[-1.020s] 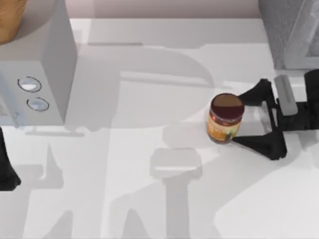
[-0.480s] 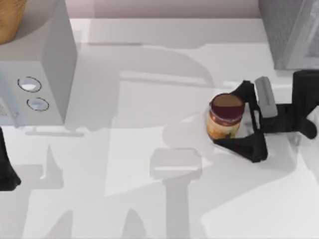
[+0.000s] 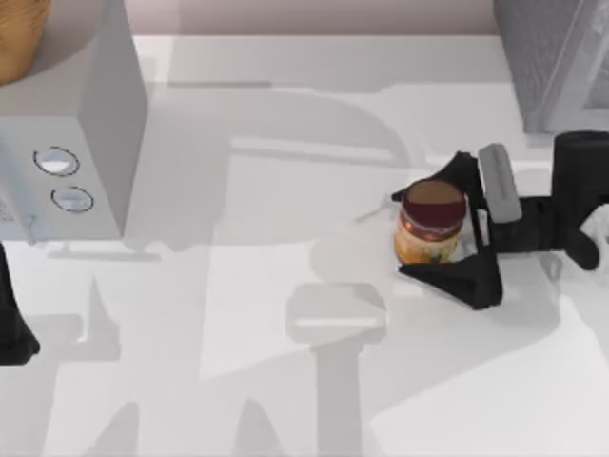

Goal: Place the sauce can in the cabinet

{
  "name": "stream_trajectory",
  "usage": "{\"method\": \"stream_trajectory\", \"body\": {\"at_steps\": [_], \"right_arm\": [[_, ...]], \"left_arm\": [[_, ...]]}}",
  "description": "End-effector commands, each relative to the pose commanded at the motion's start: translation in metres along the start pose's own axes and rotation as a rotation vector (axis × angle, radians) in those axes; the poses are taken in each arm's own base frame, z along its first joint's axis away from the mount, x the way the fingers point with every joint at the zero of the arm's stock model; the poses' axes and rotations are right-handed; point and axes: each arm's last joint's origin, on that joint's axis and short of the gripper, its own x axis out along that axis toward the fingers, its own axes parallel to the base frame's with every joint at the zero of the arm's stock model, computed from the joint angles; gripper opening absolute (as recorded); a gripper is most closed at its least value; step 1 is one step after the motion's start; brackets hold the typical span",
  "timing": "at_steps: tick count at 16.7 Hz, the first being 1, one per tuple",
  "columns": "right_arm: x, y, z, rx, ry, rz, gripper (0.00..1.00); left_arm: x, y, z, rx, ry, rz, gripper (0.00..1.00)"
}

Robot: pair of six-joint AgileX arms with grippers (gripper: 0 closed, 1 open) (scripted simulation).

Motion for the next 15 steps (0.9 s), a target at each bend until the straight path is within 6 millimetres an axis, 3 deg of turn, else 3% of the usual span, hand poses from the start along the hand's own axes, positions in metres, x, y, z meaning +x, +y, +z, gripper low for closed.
{"method": "stream_trajectory", "body": {"at_steps": [13, 15], "right_arm": [[0.0, 0.0, 0.0, 0.0, 0.0, 0.0, 0.02], [0.0, 0.0, 0.0, 0.0, 0.0, 0.0, 0.0]], "left_arm": [[0.0, 0.0, 0.0, 0.0, 0.0, 0.0, 1.0], [0.0, 0.0, 0.0, 0.0, 0.0, 0.0, 1.0]]}}
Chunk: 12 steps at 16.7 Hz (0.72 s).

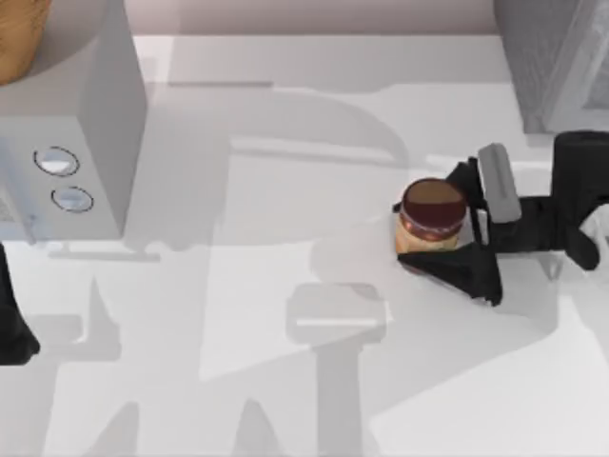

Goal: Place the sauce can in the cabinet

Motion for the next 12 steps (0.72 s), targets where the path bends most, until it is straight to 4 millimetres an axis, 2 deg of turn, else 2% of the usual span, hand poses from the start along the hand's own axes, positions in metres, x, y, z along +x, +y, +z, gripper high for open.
{"method": "stream_trajectory", "body": {"at_steps": [8, 10, 12], "right_arm": [[-0.001, -0.001, 0.0, 0.002, 0.0, -0.003, 0.0], [-0.003, -0.004, 0.013, -0.007, -0.002, -0.003, 0.0], [-0.006, -0.009, 0.038, -0.02, -0.003, -0.01, 0.0]], "left_arm": [[0.0, 0.0, 0.0, 0.0, 0.0, 0.0, 1.0], [0.0, 0.0, 0.0, 0.0, 0.0, 0.0, 1.0], [0.0, 0.0, 0.0, 0.0, 0.0, 0.0, 1.0]]}}
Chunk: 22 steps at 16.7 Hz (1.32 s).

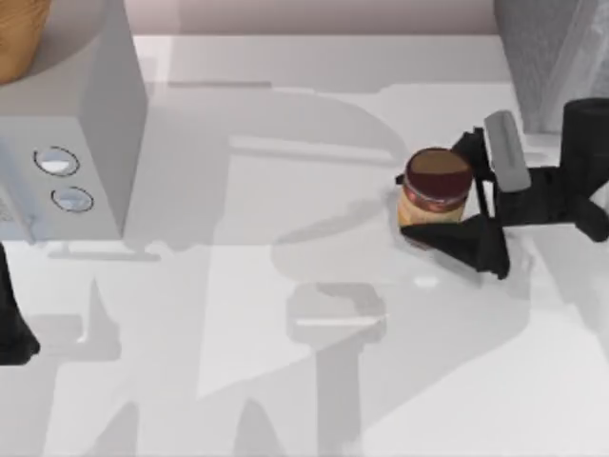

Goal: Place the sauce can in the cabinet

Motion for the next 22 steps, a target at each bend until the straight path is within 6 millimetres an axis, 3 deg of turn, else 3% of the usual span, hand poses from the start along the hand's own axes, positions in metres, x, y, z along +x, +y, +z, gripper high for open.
{"method": "stream_trajectory", "body": {"at_steps": [5, 8, 16, 19, 22], "right_arm": [[-0.009, 0.0, 0.075, 0.03, 0.009, -0.009, 0.0], [-0.01, 0.006, 0.106, 0.025, 0.005, 0.004, 0.0], [-0.012, 0.01, 0.116, 0.017, 0.008, -0.01, 0.0], [-0.018, 0.028, 0.139, 0.003, 0.029, -0.073, 0.0], [-0.03, 0.06, 0.161, 0.021, 0.074, -0.206, 0.0]], "left_arm": [[0.0, 0.0, 0.0, 0.0, 0.0, 0.0, 1.0], [0.0, 0.0, 0.0, 0.0, 0.0, 0.0, 1.0], [0.0, 0.0, 0.0, 0.0, 0.0, 0.0, 1.0], [0.0, 0.0, 0.0, 0.0, 0.0, 0.0, 1.0], [0.0, 0.0, 0.0, 0.0, 0.0, 0.0, 1.0]]}}
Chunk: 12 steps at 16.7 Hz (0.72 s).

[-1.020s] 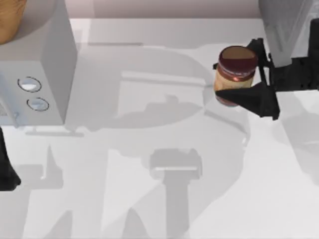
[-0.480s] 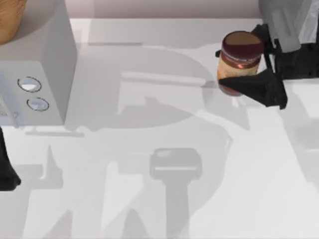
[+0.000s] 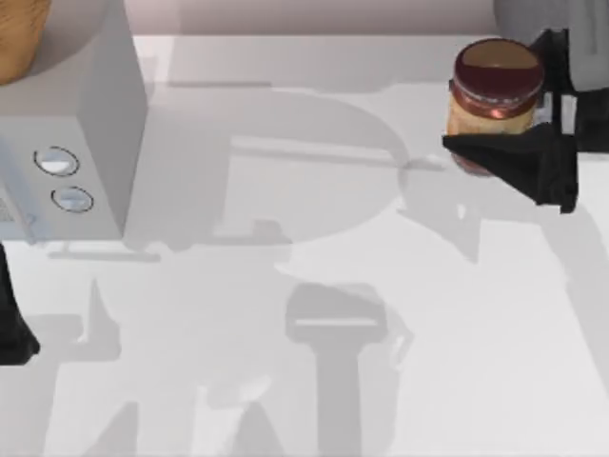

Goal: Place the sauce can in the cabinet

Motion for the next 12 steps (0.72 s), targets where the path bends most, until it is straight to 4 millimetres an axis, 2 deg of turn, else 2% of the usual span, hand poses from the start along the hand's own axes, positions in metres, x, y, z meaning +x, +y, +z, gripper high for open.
{"method": "stream_trajectory", "body": {"at_steps": [3, 7, 10, 12], "right_arm": [[-0.029, 0.043, 0.02, 0.015, 0.041, -0.198, 0.0], [-0.069, 0.117, 0.035, -0.009, 0.028, -0.51, 0.0], [-0.09, 0.165, 0.021, -0.018, -0.019, -0.736, 0.0], [-0.098, 0.188, 0.003, -0.011, -0.059, -0.876, 0.0]], "left_arm": [[0.0, 0.0, 0.0, 0.0, 0.0, 0.0, 1.0], [0.0, 0.0, 0.0, 0.0, 0.0, 0.0, 1.0], [0.0, 0.0, 0.0, 0.0, 0.0, 0.0, 1.0], [0.0, 0.0, 0.0, 0.0, 0.0, 0.0, 1.0]]}}
